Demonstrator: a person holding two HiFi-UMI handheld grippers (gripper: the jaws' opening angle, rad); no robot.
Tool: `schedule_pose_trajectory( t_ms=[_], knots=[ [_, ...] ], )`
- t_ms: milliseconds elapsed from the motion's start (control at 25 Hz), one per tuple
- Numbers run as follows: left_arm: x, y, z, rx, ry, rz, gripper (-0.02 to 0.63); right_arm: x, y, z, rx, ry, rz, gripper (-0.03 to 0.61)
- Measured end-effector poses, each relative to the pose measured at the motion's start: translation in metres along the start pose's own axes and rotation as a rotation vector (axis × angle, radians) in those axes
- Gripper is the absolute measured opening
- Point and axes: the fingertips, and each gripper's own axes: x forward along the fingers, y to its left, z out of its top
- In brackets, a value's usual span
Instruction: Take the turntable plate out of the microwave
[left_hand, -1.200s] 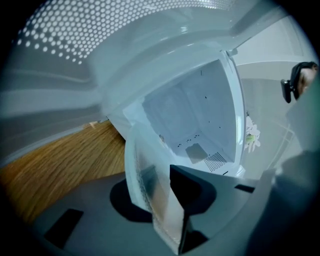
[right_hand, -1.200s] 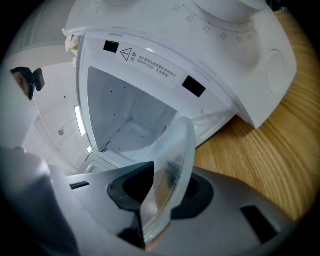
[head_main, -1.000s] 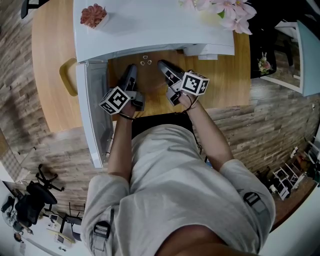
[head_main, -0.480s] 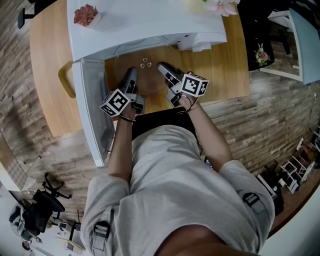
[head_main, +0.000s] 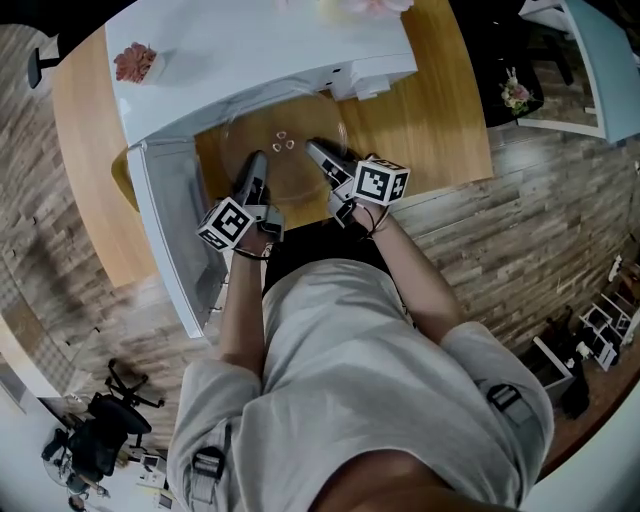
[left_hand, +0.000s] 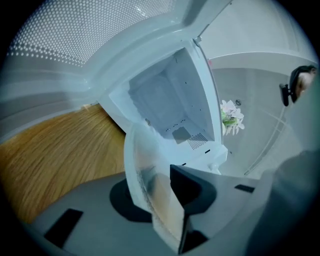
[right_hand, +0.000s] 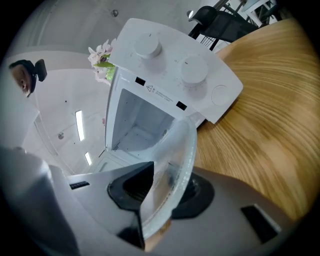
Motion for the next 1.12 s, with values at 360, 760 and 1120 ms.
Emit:
schedule_pose_trajectory(
  t_ms=[360, 760, 1120],
  knots=[
    [-0.009, -0.026, -0.016, 0.007, -0.018, -0.011, 0.118, -0.027, 0.011, 0.007, -0.031, -0.015, 0.034, 0.110],
    [-0.021, -0.054, -0.035, 0.025, -0.013, -0.035, 0.118, -0.067, 0.022, 0.008, -0.060, -0.036, 0.031, 0.112],
    [-0.032, -0.086, -0.046, 0.034, -0.022, -0.073, 0.118, -0.099, 0.042, 0.018, -0.108, -0.073, 0.044, 0.114]
  ],
)
